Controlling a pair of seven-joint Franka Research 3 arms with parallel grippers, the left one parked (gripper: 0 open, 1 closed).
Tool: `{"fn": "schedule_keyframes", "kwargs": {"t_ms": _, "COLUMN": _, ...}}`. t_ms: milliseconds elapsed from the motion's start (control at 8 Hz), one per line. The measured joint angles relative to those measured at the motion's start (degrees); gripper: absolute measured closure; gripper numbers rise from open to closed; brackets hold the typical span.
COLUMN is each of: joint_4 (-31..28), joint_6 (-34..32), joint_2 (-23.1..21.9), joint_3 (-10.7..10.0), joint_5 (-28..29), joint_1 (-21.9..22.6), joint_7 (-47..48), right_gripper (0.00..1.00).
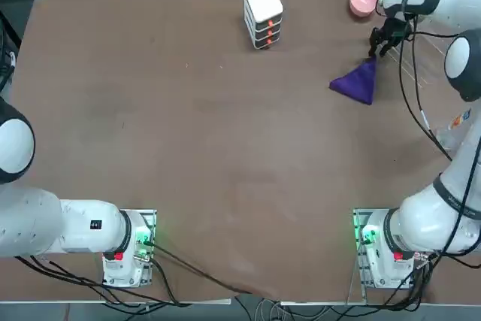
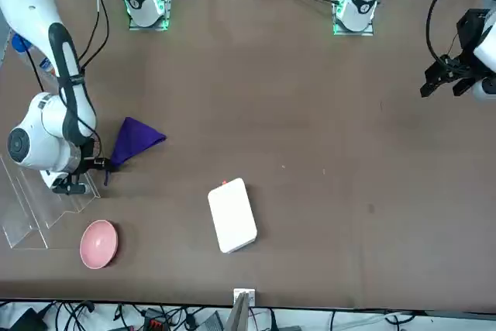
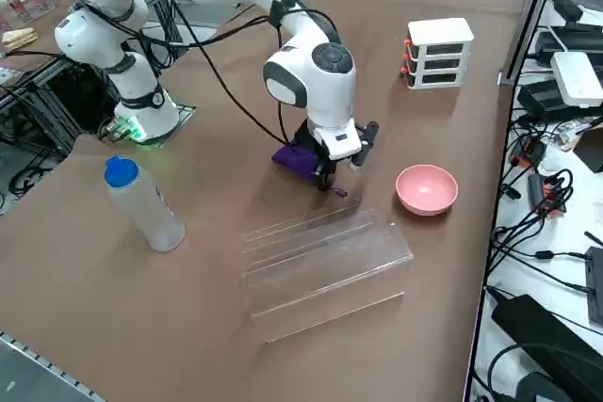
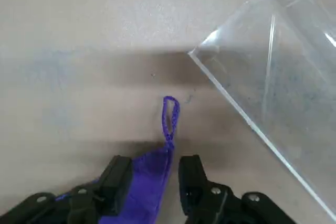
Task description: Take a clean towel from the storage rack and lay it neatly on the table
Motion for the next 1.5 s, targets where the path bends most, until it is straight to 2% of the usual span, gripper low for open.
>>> {"fn": "schedule_keyframes", "kwargs": {"t_ms": 375, "joint_4": 0.0, "joint_6": 1.4, "joint_2": 1.0, "joint_3": 0.0, "joint_5": 0.0, "joint_1": 0.0, "joint_7": 0.0, "right_gripper": 0.44}}
{"fn": "schedule_keyframes", "kwargs": {"t_ms": 1000, "joint_4": 0.1, "joint_6": 2.1, "joint_2": 1.6, "joint_3": 0.0, "joint_5": -0.1, "joint_1": 0.0, "joint_7": 0.0, "right_gripper": 0.52}}
{"fn": "schedule_keyframes", "kwargs": {"t_ms": 1500, "joint_4": 0.2, "joint_6": 2.1, "joint_2": 1.6, "joint_3": 0.0, "joint_5": -0.1, "joint_1": 0.1, "joint_7": 0.0, "right_gripper": 0.64}}
